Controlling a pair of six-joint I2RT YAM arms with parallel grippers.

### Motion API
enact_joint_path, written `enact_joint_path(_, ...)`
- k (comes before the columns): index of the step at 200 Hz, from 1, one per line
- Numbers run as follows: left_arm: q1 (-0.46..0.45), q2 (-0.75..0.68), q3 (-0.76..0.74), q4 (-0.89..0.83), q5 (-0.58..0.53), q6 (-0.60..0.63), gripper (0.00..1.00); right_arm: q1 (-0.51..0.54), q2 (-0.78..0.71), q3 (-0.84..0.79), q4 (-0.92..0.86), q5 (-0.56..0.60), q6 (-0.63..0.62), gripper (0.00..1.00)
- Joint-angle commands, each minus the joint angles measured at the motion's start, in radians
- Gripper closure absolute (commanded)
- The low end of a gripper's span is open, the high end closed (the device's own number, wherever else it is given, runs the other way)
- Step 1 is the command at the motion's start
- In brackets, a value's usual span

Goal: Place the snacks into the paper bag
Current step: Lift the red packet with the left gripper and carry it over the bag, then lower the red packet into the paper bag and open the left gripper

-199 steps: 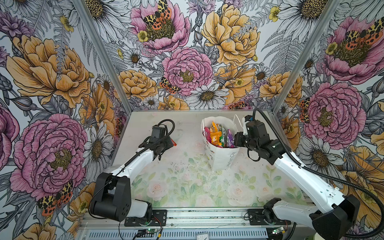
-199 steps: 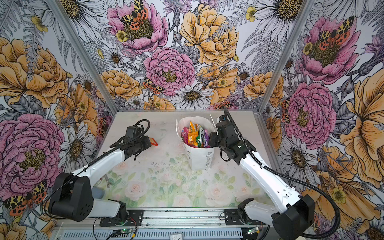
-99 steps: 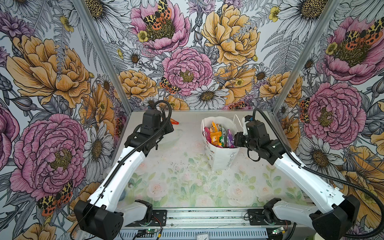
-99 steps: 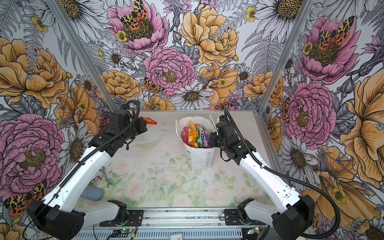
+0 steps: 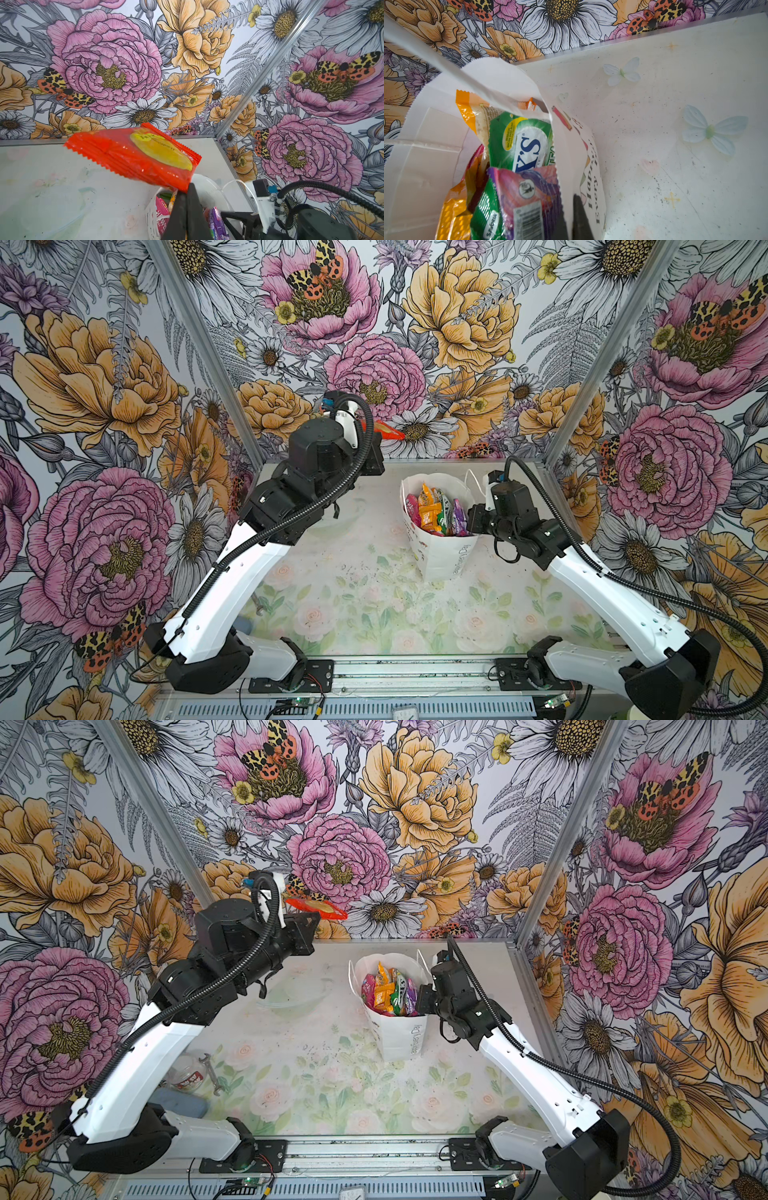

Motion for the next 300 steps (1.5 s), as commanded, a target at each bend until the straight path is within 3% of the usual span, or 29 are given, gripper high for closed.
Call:
enact_joint_path(1, -0.053, 0.063, 0.075, -0.067, -0.07, 0.047, 1.0, 0.016, -0.019, 0.049, 0.047, -0.009, 0.002, 1.0)
enact_joint_path(34, -0.119, 0.176, 0.198, -0.153, -0.074, 0.07, 1.0, 0.017, -0.025, 0.045, 0.046, -0.004, -0.001, 1.0)
enact_joint_path(87, -0.22, 0.384, 0.441, -0.408, -0.18, 0.112, 1.0, 0.017, -0.024, 0.038, 0.046, 0.0, -0.001, 1.0)
enact_joint_path(123, -0.24, 0.446, 0.42, -0.428, -0.113, 0.114, 1.0, 0.016, -0.02, 0.035, 0.046, 0.001, -0.002, 1.0)
enact_joint_path(236, -0.25, 0.594, 0.413, -0.425, -0.059, 0.222, 1.0, 0.017, -0.03, 0.022, 0.046, 0.009, -0.003, 1.0)
enact_joint_path(300, -0.223, 0.585, 0.335, -0.422, 0.083, 0.211, 1.0, 0.015, -0.035, 0.015, 0.046, 0.016, -0.004, 1.0)
